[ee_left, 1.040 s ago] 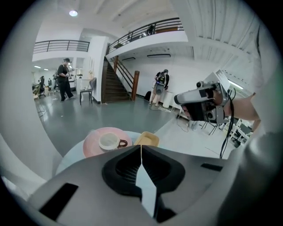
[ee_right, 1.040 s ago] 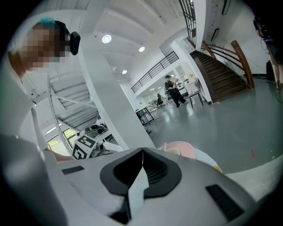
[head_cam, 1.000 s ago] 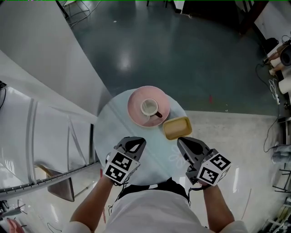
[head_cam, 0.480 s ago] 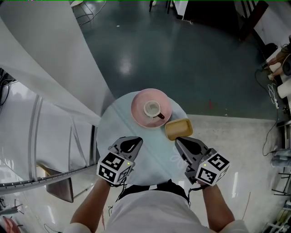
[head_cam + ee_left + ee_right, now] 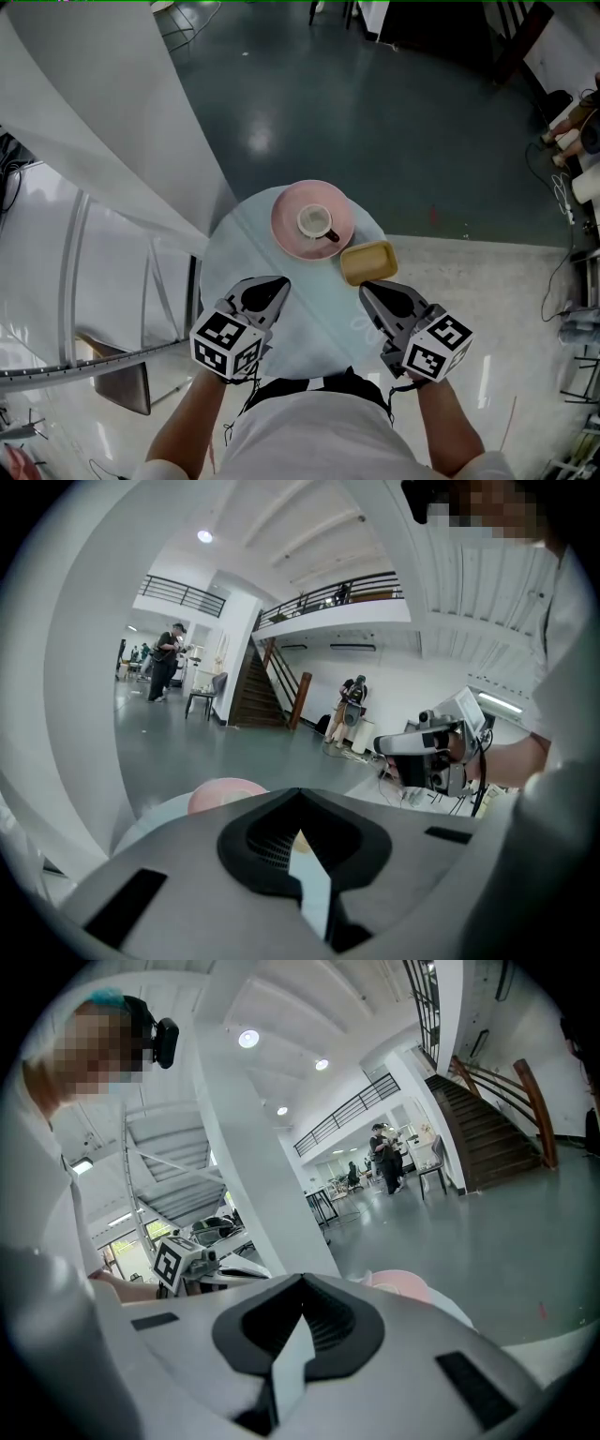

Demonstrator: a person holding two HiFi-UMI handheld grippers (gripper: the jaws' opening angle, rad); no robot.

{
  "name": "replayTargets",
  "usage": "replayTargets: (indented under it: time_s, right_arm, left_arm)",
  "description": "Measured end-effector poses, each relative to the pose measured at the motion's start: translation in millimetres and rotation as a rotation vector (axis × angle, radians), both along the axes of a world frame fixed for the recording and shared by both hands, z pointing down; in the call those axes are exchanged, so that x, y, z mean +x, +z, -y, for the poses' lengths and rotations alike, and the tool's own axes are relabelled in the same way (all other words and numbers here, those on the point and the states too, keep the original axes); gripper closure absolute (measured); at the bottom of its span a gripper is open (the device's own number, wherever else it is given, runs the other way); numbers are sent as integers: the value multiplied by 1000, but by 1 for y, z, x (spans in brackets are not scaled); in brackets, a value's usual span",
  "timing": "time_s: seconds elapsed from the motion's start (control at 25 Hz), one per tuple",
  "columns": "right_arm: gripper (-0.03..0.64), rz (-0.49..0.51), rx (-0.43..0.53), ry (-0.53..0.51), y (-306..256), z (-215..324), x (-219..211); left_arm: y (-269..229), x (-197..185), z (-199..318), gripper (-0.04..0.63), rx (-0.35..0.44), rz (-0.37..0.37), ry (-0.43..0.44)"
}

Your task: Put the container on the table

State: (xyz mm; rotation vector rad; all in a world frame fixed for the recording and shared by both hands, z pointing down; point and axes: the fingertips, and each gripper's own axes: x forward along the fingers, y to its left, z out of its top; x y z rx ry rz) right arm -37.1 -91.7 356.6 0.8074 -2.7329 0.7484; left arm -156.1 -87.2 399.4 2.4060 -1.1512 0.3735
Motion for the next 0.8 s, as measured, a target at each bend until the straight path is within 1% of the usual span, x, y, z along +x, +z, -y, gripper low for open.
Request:
replayTargets:
  time_s: [0.08, 0.28, 0.8]
  right_arm:
    - [597, -1, -1, -6, 0, -1, 1]
    - [597, -1, -1, -15, 1, -2, 1]
    - [597, 9, -9, -24, 4, 6, 7]
  left_arm:
    - [-4, 0, 0, 574, 8, -18, -12]
    - [-6, -1, -1, 574, 25, -15, -32]
    - [3, 7, 3, 574, 4, -15, -40]
